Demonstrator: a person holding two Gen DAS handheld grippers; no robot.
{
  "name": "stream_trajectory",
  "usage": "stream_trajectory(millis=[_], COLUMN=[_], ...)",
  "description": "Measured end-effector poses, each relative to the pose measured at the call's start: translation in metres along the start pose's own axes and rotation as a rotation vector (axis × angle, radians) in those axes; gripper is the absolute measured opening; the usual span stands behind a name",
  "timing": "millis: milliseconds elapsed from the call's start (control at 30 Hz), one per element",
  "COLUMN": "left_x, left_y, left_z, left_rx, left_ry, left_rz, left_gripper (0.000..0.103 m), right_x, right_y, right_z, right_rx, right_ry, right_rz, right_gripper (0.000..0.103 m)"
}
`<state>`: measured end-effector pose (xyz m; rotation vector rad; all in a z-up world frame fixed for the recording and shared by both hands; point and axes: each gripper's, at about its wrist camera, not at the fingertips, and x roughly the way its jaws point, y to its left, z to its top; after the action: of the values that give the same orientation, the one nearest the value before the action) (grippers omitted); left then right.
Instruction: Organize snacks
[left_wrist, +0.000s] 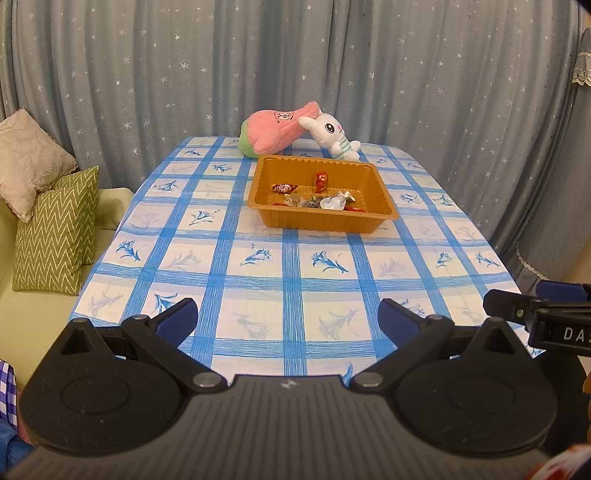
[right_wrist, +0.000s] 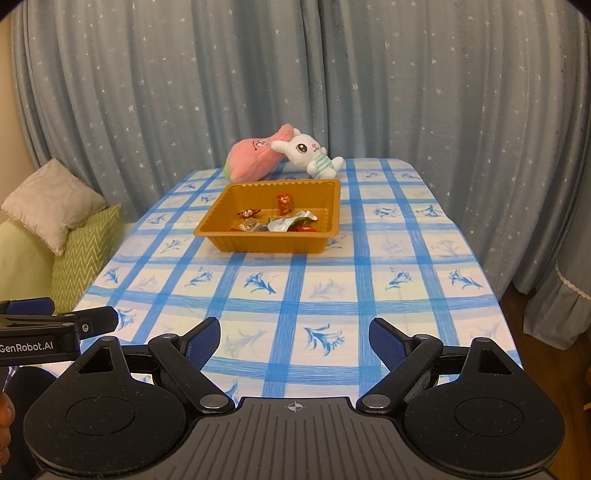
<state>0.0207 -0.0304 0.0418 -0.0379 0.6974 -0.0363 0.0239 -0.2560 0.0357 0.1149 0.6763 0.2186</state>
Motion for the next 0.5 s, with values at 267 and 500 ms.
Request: stream_trajectory(millis=[267,500], left_x=[0.0000,-0.0010], left_y=[0.0000,-0.0083], left_z=[-0.0002,0.0027], left_rx=[0.000,0.007], left_ry=[0.001,-0.014], left_rz=[-0.001,-0.004], left_gripper=[0.103,0.103], right_x=[0.0002,0.0001], right_y=[0.0000,0.0001], right_z=[-0.0002,-0.0002], right_rx=[0.000,0.000], right_ry=[0.000,0.000], right_rz=[0.001,0.000], right_gripper=[0.087,0.087])
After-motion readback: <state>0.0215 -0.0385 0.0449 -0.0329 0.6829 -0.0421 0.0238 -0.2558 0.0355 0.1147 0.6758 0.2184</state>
